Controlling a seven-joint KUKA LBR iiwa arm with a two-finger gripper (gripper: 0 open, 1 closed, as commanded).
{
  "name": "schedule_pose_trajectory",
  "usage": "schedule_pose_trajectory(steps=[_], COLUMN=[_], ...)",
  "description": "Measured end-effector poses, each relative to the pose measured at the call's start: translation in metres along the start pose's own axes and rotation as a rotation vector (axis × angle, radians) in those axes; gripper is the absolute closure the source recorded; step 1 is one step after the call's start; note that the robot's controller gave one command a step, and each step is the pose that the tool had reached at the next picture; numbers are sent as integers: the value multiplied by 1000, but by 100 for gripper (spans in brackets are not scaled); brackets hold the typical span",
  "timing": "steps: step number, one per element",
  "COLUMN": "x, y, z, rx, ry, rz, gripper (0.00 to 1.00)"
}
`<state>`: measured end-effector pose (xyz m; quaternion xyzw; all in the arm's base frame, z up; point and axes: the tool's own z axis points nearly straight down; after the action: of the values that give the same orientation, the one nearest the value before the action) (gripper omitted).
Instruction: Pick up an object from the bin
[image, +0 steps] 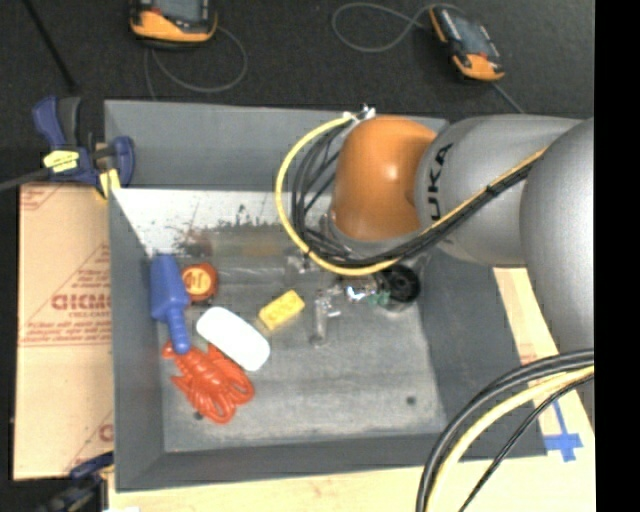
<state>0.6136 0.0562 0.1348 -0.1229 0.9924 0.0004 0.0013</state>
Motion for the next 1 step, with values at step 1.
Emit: schedule_pose_trajectory(steps=[1], x=[-17], y=[11], z=[14], rx=[2], ry=[-3], rz=[19], gripper=[0])
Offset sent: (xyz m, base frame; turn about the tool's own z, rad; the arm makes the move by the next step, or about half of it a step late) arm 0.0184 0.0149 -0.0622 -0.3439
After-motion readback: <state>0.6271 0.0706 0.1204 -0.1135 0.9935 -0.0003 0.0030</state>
